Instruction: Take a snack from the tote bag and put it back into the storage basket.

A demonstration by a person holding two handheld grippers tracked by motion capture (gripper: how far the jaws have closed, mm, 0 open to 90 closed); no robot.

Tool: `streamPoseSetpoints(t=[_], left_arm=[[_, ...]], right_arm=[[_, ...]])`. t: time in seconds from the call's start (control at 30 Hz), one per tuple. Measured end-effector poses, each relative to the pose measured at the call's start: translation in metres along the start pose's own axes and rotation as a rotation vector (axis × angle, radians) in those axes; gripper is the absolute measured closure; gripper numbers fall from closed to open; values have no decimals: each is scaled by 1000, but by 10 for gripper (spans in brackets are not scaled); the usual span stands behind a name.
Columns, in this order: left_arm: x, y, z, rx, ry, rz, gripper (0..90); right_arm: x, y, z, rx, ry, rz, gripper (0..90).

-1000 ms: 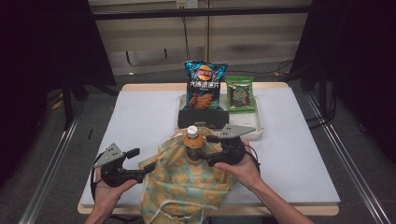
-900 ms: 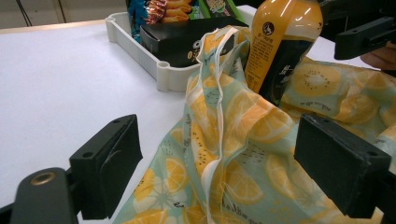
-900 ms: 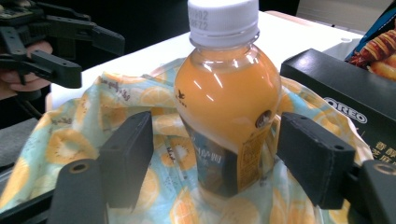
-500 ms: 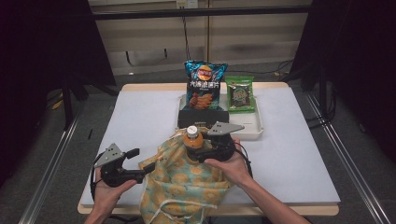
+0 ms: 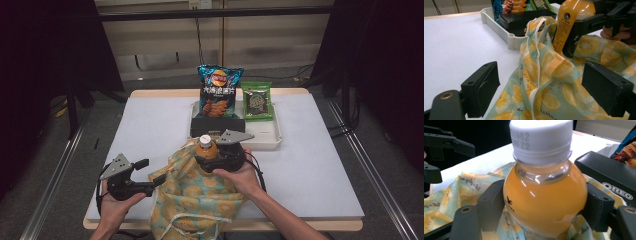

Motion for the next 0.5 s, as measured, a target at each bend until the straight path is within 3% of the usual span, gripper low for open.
streamPoseSetpoints(t=[0.5], left_arm=[[2, 0, -1, 1, 3, 5, 139]], right_arm=[[5, 6, 0, -17, 6, 12, 317]])
Point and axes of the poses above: each handheld gripper's, and its own axes: x roughly forward along the jaws, y roughly out of its underside, z roughly to its left, the point moved 4 cm from there along x, roughly forward along the jaws, and after that the axes turned 12 degrees about -x, right-handed, at the moved point
